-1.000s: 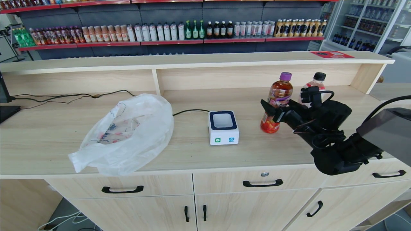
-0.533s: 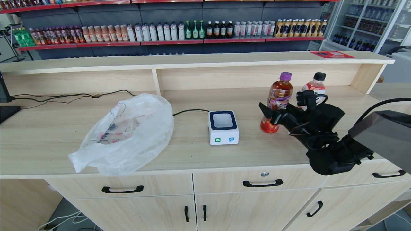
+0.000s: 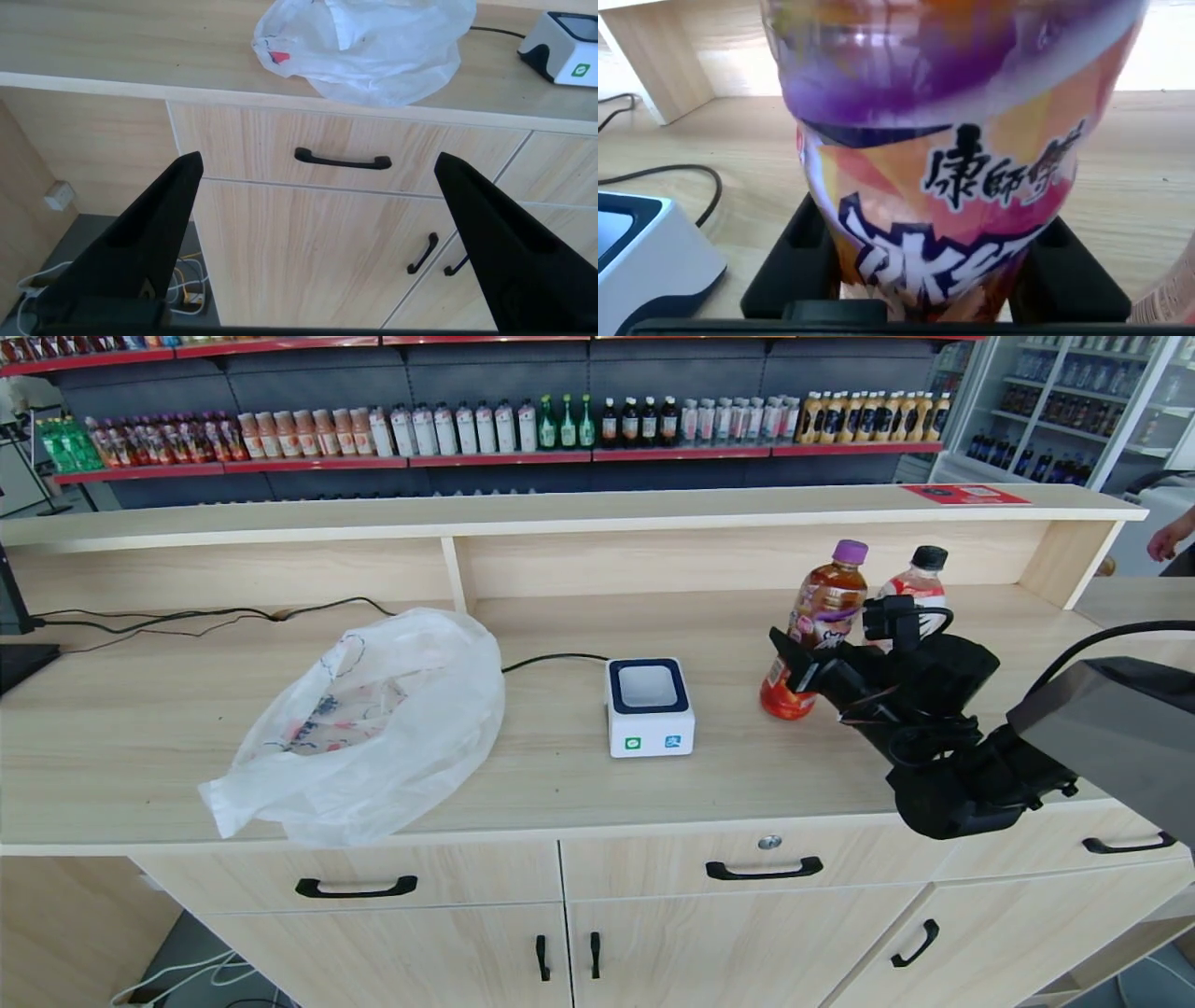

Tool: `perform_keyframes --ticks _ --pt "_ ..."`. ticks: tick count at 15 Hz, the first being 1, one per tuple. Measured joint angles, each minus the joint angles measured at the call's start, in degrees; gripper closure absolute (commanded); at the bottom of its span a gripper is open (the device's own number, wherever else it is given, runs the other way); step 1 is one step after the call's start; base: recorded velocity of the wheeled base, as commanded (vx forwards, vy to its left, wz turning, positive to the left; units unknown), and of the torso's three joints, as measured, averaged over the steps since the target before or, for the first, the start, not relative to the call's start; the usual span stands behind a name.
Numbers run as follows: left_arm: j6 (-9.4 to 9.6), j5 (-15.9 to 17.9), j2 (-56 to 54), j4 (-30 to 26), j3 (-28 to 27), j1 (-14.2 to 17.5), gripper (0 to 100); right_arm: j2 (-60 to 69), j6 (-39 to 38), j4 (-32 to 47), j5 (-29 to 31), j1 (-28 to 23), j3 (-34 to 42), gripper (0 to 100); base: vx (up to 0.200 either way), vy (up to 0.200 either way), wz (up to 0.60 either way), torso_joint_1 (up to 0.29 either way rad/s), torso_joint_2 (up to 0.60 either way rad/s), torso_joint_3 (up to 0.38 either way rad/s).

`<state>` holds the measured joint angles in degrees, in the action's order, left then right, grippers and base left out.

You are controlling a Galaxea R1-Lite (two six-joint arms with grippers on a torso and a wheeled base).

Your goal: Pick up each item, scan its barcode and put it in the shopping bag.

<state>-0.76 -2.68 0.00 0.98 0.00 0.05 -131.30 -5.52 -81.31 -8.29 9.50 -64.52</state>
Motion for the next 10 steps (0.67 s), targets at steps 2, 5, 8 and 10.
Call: perform_keyframes --ticks 2,5,8,10 --pt "0.0 0.0 0.0 0.0 0.0 0.0 0 0.0 0.1 -0.4 -0.1 0.0 0.0 100 0.0 0.0 0.0 0.0 0.0 0.0" --pt "0.02 0.0 0.0 0.0 0.0 0.0 0 0.9 0.1 -0.4 0.0 0.1 0.1 100 0.0 0.0 0.0 0.0 0.0 0.0" --pt "0.83 0.1 0.0 0.0 0.0 0.0 0 3.5 0.2 -0.7 0.3 0.4 0.8 100 0.0 0.0 0.0 0.0 0.0 0.0" --pt "1.93 0.3 0.0 0.0 0.0 0.0 0 6.3 0.2 -1.6 1.2 0.5 3.4 100 0.0 0.0 0.0 0.0 0.0 0.0"
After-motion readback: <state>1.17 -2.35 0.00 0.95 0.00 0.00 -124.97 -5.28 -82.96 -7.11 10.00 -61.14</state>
